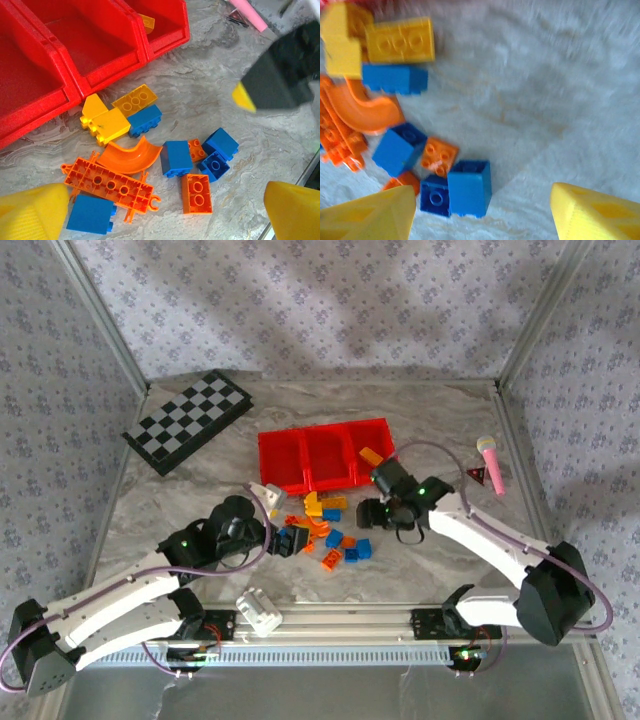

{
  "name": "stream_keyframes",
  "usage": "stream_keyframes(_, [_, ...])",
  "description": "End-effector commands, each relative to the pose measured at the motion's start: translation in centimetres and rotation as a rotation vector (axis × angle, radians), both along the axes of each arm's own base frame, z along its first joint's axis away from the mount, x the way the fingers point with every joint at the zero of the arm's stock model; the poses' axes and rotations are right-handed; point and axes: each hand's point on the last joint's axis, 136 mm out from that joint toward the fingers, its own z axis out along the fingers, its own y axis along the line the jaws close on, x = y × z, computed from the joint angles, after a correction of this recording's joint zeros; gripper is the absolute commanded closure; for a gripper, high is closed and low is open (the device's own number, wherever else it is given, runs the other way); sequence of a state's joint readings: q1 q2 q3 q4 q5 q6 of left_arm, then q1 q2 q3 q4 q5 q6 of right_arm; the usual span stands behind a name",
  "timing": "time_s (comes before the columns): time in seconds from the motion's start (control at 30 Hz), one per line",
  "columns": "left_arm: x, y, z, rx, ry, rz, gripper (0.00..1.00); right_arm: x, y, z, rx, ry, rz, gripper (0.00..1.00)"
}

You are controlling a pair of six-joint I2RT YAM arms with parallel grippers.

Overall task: Sort the legos into containers by color
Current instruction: Pick up the lego from the bottom-center of the table.

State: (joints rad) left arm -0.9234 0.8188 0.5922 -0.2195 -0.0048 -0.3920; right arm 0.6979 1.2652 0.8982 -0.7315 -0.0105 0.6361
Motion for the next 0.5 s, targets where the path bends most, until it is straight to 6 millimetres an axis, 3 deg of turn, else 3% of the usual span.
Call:
stream_keyframes(0.0, [-0.2, -0.8, 1.3, -0.043, -0.053, -0.044, 0.0, -1.9, 0.1, -1.9, -0.029, 0.056, -0.087, 0.27])
stream_keyframes(0.2, [-0.3, -0.9, 1.0, -0.054, -0.052, -0.051, 0.0, -3.0, 2.0, -3.7, -0.069, 0.082, -0.057, 0.28])
stream_keyframes(0.47, [-0.7, -0.3, 1.0, -0.074, -0.048, -0.039, 0.0, -2.3, 2.0, -4.4, -0.172, 0.079, -0.067, 0.3])
